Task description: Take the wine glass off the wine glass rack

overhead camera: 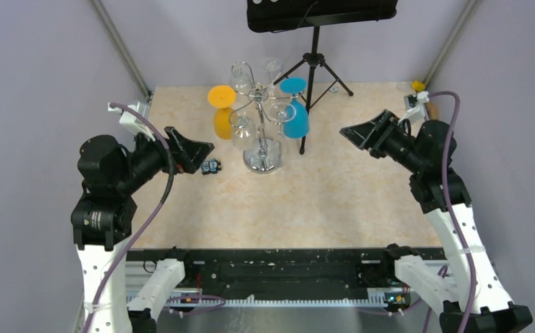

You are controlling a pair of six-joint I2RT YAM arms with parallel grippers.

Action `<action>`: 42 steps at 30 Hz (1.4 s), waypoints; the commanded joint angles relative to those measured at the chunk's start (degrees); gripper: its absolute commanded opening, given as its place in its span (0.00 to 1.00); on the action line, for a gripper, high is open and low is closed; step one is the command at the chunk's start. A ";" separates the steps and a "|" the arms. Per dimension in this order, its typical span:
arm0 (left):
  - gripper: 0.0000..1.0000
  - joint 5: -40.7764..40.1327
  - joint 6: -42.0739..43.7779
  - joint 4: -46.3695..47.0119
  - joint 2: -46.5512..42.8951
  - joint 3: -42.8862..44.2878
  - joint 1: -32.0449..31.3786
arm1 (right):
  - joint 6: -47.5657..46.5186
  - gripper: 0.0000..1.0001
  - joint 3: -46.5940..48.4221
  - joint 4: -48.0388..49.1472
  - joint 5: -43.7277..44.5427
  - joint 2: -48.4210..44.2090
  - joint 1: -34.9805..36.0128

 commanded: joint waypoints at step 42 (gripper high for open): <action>0.99 4.84 -0.83 11.51 -9.03 -10.99 -2.18 | 31.02 0.46 5.10 26.49 38.07 22.68 29.42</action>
